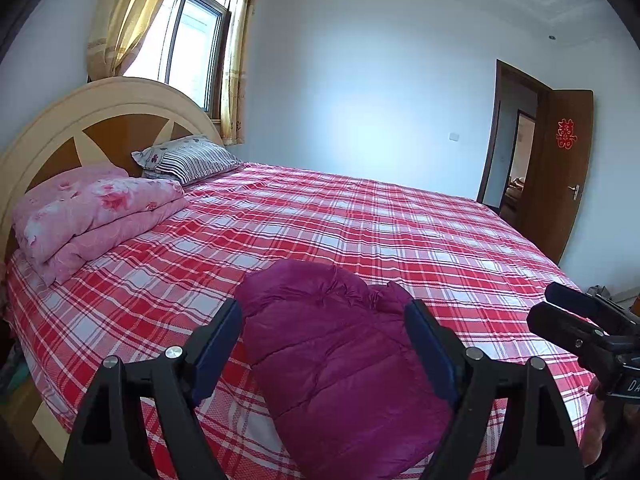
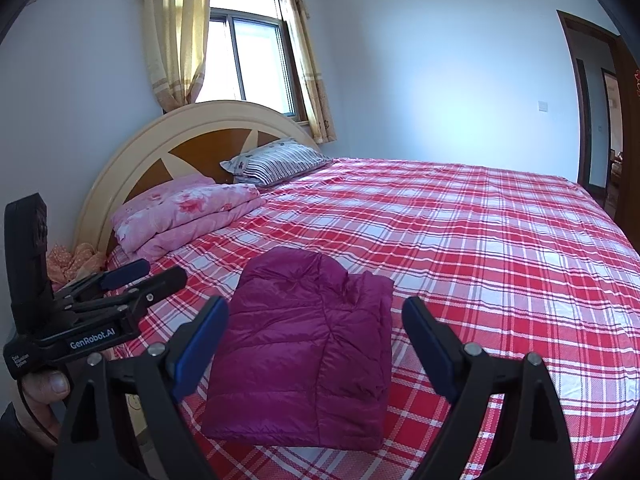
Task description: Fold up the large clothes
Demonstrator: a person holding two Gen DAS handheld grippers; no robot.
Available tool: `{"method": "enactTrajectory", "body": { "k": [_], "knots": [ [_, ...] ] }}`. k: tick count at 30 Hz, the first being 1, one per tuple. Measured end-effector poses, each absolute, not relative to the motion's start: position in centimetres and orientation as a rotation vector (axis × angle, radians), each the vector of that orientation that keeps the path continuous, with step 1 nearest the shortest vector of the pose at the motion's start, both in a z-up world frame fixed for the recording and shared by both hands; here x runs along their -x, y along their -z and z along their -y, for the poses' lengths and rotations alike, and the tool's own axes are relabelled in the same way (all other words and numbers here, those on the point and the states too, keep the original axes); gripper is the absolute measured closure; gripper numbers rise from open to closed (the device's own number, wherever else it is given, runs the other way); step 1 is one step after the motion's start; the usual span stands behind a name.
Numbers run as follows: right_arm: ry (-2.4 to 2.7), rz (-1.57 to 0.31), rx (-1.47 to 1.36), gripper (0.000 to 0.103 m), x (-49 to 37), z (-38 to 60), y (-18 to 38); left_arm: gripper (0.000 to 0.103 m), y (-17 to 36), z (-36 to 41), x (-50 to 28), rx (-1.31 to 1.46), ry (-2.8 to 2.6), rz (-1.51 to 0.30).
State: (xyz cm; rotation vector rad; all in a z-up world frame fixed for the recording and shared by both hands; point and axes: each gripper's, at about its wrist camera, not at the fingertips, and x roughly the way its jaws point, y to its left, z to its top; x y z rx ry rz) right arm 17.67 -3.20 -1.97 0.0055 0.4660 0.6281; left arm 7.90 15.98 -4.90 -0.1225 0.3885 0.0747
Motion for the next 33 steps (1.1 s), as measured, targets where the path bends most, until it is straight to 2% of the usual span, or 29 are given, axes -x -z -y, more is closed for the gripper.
{"method": "enactTrajectory", "body": {
  "k": [22, 26, 33],
  "knots": [
    [-0.638, -0.422, -0.011, 0.007, -16.8, 2.9, 1.4, 0.019, 4.4, -16.2, -7.7, 0.116, -0.102, -0.378],
    [-0.638, -0.424, -0.009, 0.007, -16.7, 2.9, 1.4, 0.012, 4.4, -16.5, -7.8, 0.120, -0.118, -0.380],
    [-0.646, -0.428, 0.008, 0.007, -16.6, 2.4, 1.5, 0.012, 4.5, -16.4, -7.6, 0.081, -0.147, -0.356]
  ]
}}
